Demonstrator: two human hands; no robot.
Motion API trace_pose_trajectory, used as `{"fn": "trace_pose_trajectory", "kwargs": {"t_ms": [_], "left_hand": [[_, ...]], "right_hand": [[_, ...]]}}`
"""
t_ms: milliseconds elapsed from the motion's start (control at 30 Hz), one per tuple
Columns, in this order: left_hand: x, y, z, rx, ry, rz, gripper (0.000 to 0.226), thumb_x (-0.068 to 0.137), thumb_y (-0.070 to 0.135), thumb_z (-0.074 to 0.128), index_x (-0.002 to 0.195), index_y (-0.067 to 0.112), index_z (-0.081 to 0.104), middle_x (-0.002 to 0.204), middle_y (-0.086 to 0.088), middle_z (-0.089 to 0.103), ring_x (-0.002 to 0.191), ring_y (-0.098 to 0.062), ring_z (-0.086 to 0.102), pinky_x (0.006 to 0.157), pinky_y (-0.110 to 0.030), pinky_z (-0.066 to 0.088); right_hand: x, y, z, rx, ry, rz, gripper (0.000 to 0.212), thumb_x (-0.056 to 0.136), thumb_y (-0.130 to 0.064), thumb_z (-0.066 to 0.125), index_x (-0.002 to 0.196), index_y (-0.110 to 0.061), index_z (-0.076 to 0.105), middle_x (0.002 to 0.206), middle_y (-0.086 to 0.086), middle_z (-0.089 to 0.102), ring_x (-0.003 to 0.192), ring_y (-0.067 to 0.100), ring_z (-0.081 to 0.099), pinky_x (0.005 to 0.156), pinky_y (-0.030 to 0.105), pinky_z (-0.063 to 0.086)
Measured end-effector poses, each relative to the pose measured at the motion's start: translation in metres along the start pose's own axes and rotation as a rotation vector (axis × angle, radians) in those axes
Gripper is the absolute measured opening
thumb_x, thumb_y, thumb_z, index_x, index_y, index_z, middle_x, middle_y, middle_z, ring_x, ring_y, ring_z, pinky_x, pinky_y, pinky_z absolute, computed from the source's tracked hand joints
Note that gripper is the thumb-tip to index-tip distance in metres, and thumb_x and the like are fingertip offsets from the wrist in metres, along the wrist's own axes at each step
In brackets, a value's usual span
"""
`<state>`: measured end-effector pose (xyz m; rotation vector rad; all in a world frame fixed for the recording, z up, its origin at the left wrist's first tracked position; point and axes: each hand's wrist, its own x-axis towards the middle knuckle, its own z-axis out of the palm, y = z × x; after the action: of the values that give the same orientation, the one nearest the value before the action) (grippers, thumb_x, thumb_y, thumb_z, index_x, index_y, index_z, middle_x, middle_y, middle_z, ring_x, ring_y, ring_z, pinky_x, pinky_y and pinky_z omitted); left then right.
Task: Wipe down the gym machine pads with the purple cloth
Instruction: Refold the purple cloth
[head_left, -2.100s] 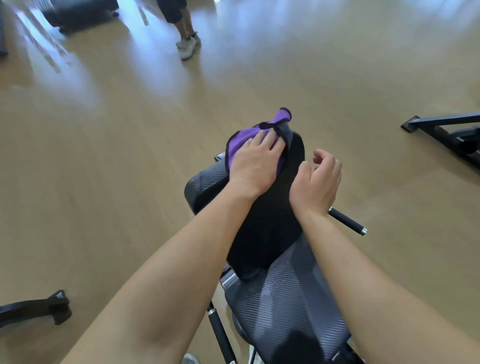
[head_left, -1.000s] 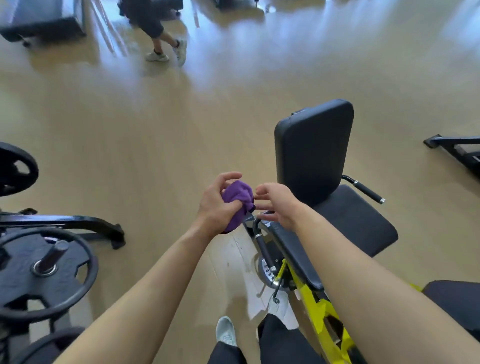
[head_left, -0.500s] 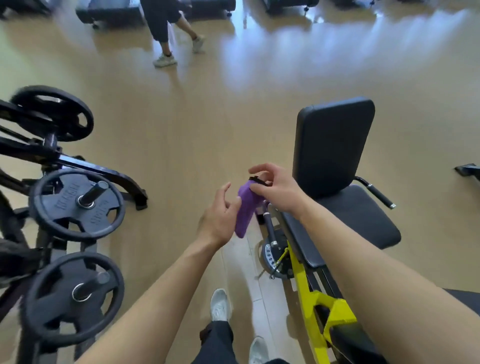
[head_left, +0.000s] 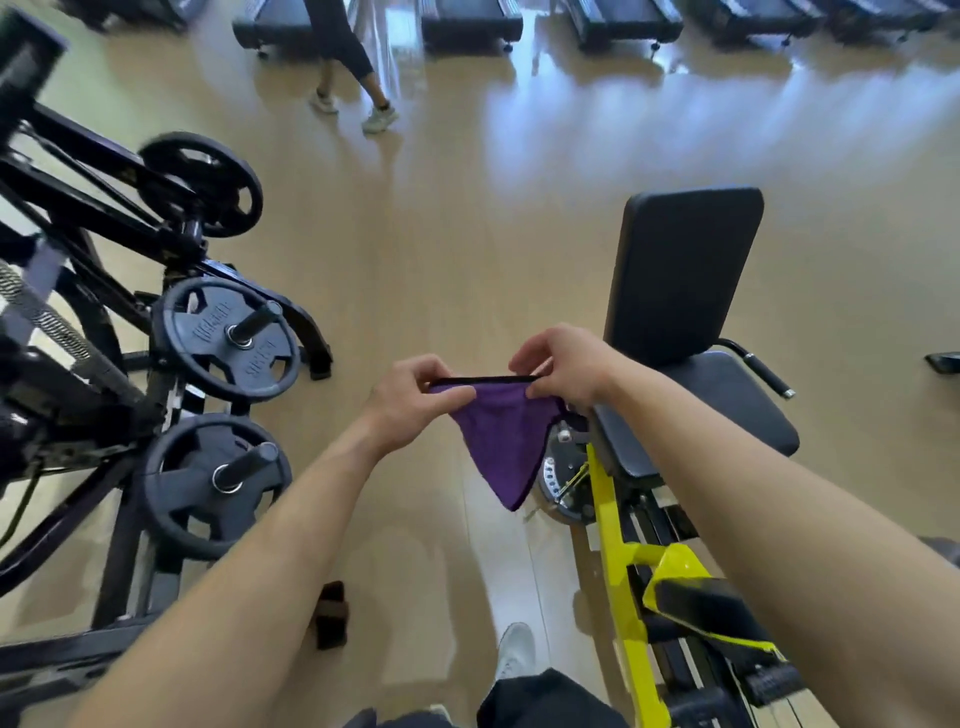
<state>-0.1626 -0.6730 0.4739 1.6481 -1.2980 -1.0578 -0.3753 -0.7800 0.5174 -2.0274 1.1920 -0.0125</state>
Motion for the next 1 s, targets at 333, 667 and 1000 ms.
{"fn": "trace_pose_trajectory", "kwargs": {"t_ms": [333, 667, 1000], "left_hand": [[-0.126, -0.06, -0.059, 0.041, 0.141, -0.128, 0.039, 0.081, 0.031, 0.08, 0.062, 0.015, 0.05, 0.056, 0.008, 0.05, 0.054, -0.012, 0.045, 0.055, -0.028, 0.036], [-0.245, -0.116, -0.054, -0.058, 0.407, -0.569, 0.031, 0.074, 0.044, 0.081, 0.084, 0.016, 0.073, 0.087, -0.002, 0.071, 0.084, -0.021, 0.063, 0.084, -0.033, 0.052], [-0.392, -0.063, 0.066, -0.619, 0.151, -0.634, 0.025, 0.096, 0.024, 0.053, 0.106, 0.008, 0.07, 0.1, -0.013, 0.076, 0.084, -0.028, 0.076, 0.078, -0.035, 0.059]], "right_hand": [[-0.082, -0.033, 0.122, -0.082, 0.103, 0.144, 0.026, 0.104, -0.04, 0.046, 0.107, -0.016, 0.056, 0.094, 0.005, 0.065, 0.088, 0.024, 0.061, 0.074, 0.037, 0.045], [-0.174, -0.029, 0.196, 0.362, 0.129, 0.305, 0.025, 0.087, -0.027, 0.078, 0.09, -0.005, 0.067, 0.078, 0.009, 0.066, 0.068, 0.016, 0.059, 0.065, 0.033, 0.052], [-0.297, -0.062, 0.294, 0.539, 0.044, 0.075, 0.016, 0.09, -0.016, 0.07, 0.086, -0.005, 0.06, 0.075, 0.005, 0.062, 0.065, 0.017, 0.06, 0.061, 0.032, 0.055]]}}
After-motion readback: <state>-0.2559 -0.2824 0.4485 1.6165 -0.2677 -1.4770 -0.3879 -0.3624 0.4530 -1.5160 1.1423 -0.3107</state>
